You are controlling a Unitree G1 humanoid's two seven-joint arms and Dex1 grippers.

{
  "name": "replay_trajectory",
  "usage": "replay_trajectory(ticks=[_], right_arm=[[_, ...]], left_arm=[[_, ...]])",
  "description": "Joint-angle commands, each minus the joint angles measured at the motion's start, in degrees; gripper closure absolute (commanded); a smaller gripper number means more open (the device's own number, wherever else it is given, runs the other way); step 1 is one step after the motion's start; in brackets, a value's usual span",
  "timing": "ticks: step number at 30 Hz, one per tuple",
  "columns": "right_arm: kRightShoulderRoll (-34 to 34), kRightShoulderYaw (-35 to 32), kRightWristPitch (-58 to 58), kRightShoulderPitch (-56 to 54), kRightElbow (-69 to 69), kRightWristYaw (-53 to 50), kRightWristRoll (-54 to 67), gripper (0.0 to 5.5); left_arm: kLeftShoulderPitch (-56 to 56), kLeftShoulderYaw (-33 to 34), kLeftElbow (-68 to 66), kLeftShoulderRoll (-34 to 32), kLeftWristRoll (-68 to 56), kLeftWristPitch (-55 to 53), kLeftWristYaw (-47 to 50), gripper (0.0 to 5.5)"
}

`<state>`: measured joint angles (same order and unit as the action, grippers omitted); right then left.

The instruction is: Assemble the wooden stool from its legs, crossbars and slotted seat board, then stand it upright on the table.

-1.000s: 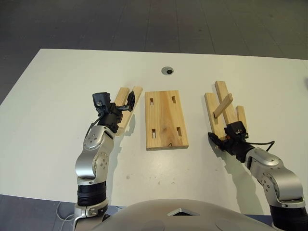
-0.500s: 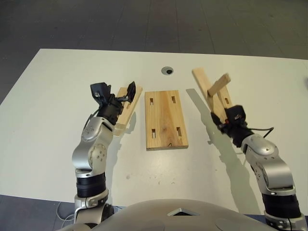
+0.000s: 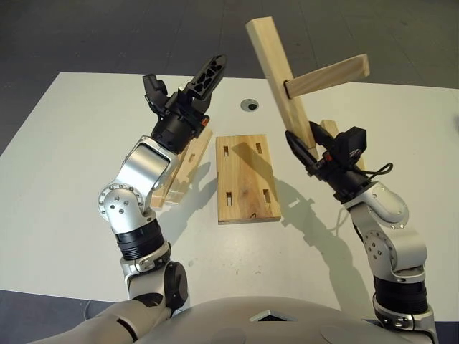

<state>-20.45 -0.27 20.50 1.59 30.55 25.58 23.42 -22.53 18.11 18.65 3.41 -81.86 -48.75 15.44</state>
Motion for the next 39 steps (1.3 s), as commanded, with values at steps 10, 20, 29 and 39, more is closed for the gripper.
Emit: replay_trajectory(ticks=[10,20,29,39], right_arm=[[-3.63,5.70,1.41,3.34,4.24,5.09,-0.58,3.43],[-4.08,6.11,0.59,3.09,2.46,4.65,-4.42,3.43],[-4.50,5.57,0.57,3.63,2.38,5.30,-4.02,3.43],[-3.93,5.40,2.21,3.35,1.80,5.17,-2.91,3.43]], left_arm=[[0.13,-5.61,-1.03,-2.90,-1.54,1.62,1.49,0.31],[0.17,-6.03,-0.60,-4.39,-5.00,3.41,4.44,1.93],[0.33,-8.11,-1.08,-5.24,-4.88,4.42,4.70,3.54],[0.03,-13.37,0.30,-9.69,6.83,4.03,0.46,4.43]])
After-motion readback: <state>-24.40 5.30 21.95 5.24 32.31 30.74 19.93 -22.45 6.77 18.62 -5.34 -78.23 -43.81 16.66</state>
